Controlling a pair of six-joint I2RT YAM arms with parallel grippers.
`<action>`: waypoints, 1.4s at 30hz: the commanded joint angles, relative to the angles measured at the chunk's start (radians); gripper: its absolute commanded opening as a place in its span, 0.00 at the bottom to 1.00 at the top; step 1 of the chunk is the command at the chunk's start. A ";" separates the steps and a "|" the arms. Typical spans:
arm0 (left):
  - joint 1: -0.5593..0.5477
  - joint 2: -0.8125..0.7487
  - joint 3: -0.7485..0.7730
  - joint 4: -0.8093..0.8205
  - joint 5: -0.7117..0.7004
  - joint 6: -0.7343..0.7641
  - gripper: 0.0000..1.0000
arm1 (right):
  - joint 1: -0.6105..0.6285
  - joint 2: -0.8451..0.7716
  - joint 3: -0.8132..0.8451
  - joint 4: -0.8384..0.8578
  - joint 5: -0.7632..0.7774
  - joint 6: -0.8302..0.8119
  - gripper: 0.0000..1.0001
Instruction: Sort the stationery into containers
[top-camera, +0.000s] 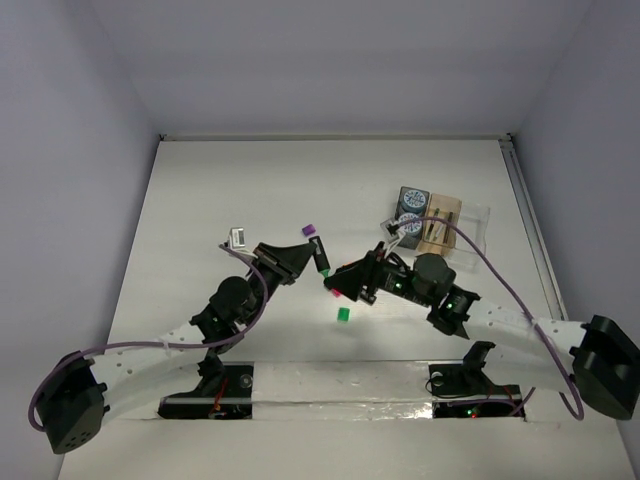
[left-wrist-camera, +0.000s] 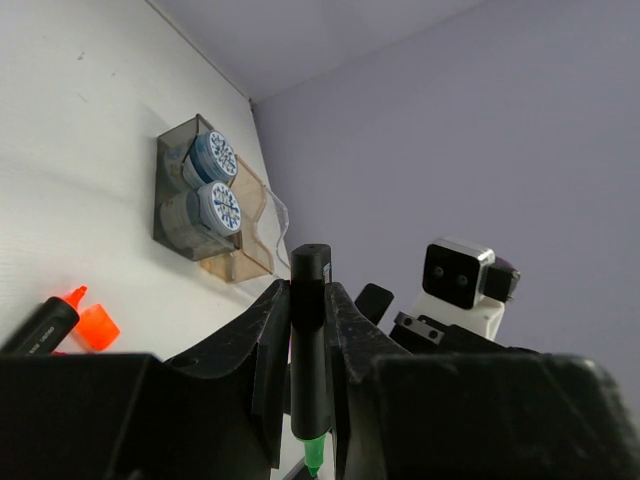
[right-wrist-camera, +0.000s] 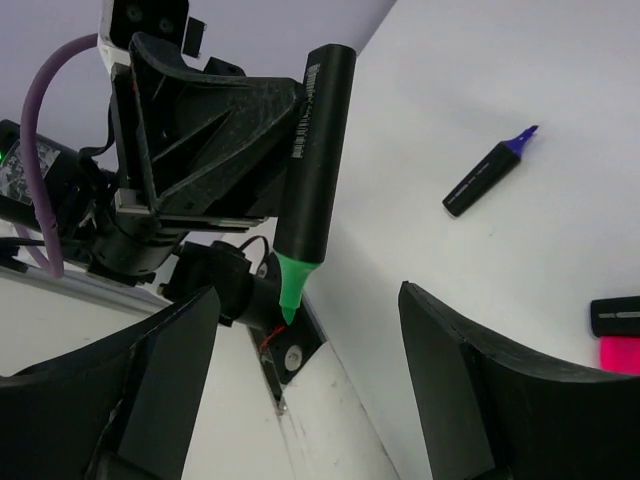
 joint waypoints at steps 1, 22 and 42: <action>0.003 0.014 -0.010 0.124 0.027 -0.026 0.00 | 0.000 0.057 0.057 0.180 -0.038 0.035 0.77; 0.003 -0.070 -0.056 0.126 0.104 0.027 0.11 | 0.000 0.102 0.218 -0.128 -0.091 -0.083 0.05; 0.021 -0.359 0.123 -0.520 0.514 0.195 0.68 | -0.180 0.169 0.409 -0.508 -1.055 -0.197 0.00</action>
